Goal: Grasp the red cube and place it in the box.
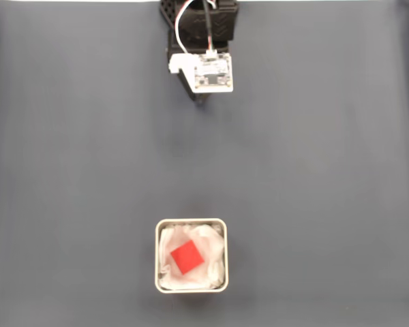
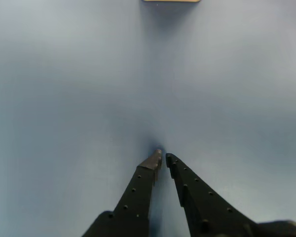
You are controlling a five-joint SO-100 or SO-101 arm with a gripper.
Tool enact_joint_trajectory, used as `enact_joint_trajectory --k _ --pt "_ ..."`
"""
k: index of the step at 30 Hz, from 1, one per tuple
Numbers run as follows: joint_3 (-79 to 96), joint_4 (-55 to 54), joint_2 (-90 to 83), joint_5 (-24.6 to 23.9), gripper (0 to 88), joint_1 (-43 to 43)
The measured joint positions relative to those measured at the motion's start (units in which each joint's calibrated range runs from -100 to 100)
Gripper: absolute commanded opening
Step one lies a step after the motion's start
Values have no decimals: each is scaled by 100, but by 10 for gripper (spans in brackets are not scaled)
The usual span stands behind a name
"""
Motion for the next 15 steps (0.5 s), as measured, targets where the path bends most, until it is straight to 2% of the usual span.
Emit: enact_joint_trajectory --k 15 --pt "45 557 -78 -20 0 0"
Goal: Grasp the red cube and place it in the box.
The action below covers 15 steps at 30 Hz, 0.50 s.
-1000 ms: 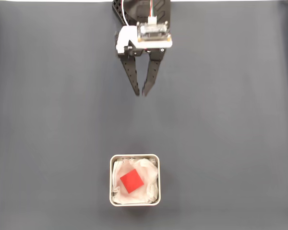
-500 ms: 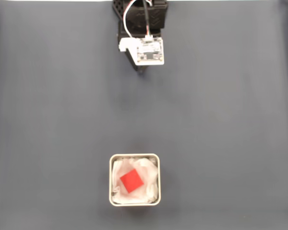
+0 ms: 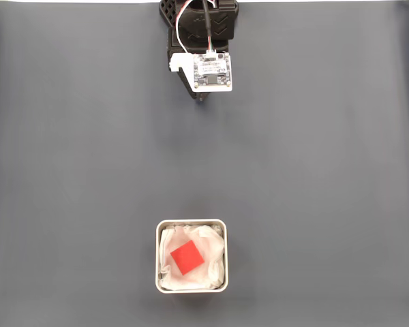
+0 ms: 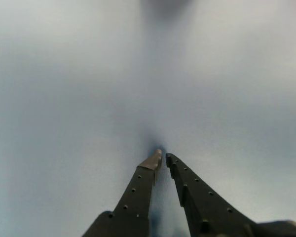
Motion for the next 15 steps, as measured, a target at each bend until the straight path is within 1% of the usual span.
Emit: enact_joint_trajectory --k 6,15 --pt "0 32 0 -112 3 0" --pt "0 32 0 -122 3 0"
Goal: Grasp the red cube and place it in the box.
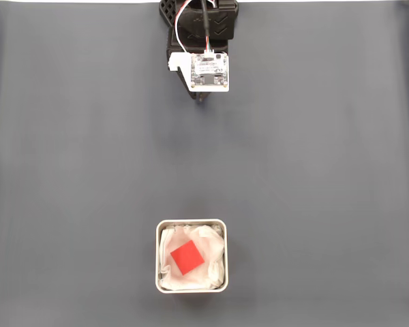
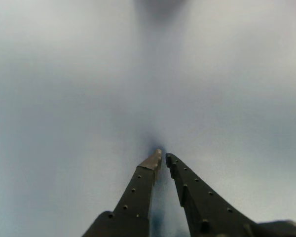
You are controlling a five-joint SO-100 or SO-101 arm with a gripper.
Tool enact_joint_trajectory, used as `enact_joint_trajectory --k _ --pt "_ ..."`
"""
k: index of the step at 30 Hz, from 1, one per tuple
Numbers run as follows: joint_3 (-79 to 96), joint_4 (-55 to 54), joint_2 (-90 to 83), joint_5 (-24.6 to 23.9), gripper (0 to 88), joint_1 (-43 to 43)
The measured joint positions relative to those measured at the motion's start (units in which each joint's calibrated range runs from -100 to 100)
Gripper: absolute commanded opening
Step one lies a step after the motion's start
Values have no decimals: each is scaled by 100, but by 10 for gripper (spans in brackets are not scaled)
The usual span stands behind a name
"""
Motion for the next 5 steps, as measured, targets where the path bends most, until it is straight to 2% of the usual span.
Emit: enact_joint_trajectory --k 5 --pt "0 0 0 0 3 0"
